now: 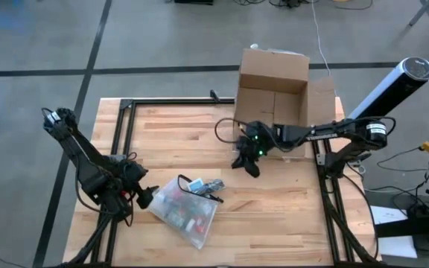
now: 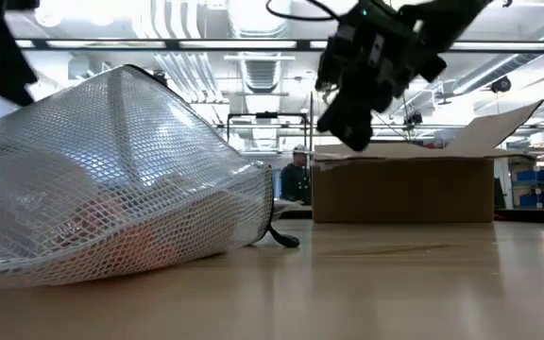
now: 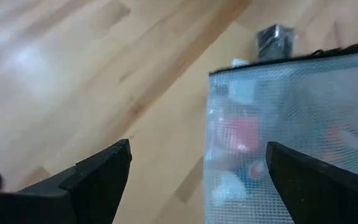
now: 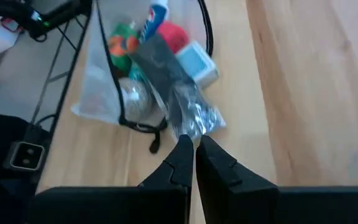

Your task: Unpack boxes

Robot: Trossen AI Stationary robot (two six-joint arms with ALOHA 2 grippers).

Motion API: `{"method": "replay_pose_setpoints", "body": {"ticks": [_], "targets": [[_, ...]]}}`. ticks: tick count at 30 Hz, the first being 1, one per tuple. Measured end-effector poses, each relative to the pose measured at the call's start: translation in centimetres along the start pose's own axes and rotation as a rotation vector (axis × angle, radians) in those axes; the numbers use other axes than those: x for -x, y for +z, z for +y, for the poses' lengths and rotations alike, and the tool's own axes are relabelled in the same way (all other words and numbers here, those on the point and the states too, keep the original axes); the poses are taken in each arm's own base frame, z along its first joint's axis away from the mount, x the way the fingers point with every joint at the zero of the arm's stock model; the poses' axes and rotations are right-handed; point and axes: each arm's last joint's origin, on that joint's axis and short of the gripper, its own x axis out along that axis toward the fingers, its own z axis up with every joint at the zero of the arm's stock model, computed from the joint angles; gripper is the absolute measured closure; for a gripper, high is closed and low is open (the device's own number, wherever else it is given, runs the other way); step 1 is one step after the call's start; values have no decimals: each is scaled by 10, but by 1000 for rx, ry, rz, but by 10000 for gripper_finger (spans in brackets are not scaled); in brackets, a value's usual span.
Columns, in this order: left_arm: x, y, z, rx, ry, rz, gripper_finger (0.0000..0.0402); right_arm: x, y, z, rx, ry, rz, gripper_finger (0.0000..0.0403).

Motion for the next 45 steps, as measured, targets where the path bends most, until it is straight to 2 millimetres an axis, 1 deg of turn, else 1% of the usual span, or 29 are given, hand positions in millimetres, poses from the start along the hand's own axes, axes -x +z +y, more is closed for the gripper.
{"method": "replay_pose_setpoints", "body": {"ticks": [2,5,10,16,20,24,30,34,40,45], "targets": [[-7,-7,5,38,-30,6,48,-6,-5,-4,-14,-20,22,403],[-13,-13,7,83,-81,20,48,-17,-11,-12,-31,-36,58,403],[-15,-17,8,79,-109,78,48,-38,-16,-22,-36,-40,121,403],[-14,-22,7,58,-122,126,48,-63,-3,-23,7,-16,134,403],[-12,-26,4,51,-151,152,48,-74,2,-25,9,-1,142,403],[-10,-29,3,39,-164,195,48,-78,1,-27,6,6,155,403],[-7,-35,1,12,-192,246,48,-78,-5,-28,-6,3,183,403],[-5,-41,0,10,-212,274,48,-78,-4,-27,9,8,176,403],[-7,-49,-3,17,-234,296,49,-82,-6,-20,25,23,186,403],[-8,-50,-5,20,-236,297,49,-85,-7,-14,42,34,181,403]]}}
